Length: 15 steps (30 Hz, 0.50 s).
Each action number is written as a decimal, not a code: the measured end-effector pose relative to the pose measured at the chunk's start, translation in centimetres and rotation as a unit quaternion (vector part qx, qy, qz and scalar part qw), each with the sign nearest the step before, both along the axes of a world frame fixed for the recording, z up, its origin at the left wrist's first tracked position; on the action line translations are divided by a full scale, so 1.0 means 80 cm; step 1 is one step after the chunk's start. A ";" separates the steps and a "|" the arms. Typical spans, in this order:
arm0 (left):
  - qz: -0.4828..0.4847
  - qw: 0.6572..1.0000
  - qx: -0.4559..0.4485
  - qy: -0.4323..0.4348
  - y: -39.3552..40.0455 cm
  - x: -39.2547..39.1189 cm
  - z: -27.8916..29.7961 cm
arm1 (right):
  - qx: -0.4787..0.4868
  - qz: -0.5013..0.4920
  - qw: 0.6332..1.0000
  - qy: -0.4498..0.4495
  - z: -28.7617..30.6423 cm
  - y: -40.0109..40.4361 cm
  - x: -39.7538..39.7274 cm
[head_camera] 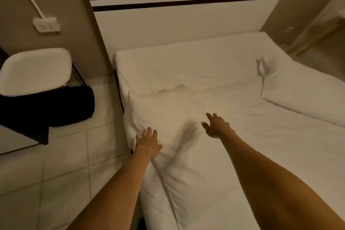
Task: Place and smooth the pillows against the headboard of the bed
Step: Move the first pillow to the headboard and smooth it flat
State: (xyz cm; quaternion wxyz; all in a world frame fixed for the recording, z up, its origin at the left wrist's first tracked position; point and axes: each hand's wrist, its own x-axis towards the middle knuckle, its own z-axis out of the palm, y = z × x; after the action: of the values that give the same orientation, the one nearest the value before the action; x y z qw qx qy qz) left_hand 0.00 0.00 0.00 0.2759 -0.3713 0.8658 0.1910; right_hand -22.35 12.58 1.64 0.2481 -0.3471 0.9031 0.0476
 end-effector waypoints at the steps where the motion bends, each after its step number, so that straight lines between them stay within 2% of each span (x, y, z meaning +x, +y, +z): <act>1: -0.001 1.000 -0.001 -0.008 0.004 -0.006 -0.010 | 0.006 -0.003 1.000 -0.003 -0.009 0.000 -0.007; 4: 0.028 1.000 -0.002 0.003 0.014 -0.021 -0.042 | 0.015 0.001 1.000 -0.014 -0.052 0.002 -0.036; 9: 0.105 0.990 -0.002 0.093 0.039 -0.052 -0.111 | -0.018 0.007 1.000 -0.024 -0.128 -0.004 -0.080; 15: 0.261 0.950 0.035 0.166 0.086 -0.078 -0.194 | -0.070 -0.044 0.994 -0.077 -0.214 -0.008 -0.115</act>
State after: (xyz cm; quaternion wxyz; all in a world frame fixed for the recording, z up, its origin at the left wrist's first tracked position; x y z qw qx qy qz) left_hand -6.25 6.89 -15.56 0.0812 -0.5372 0.7652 0.3453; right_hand -31.56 11.94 -15.48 0.2935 -0.3263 0.8970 -0.0530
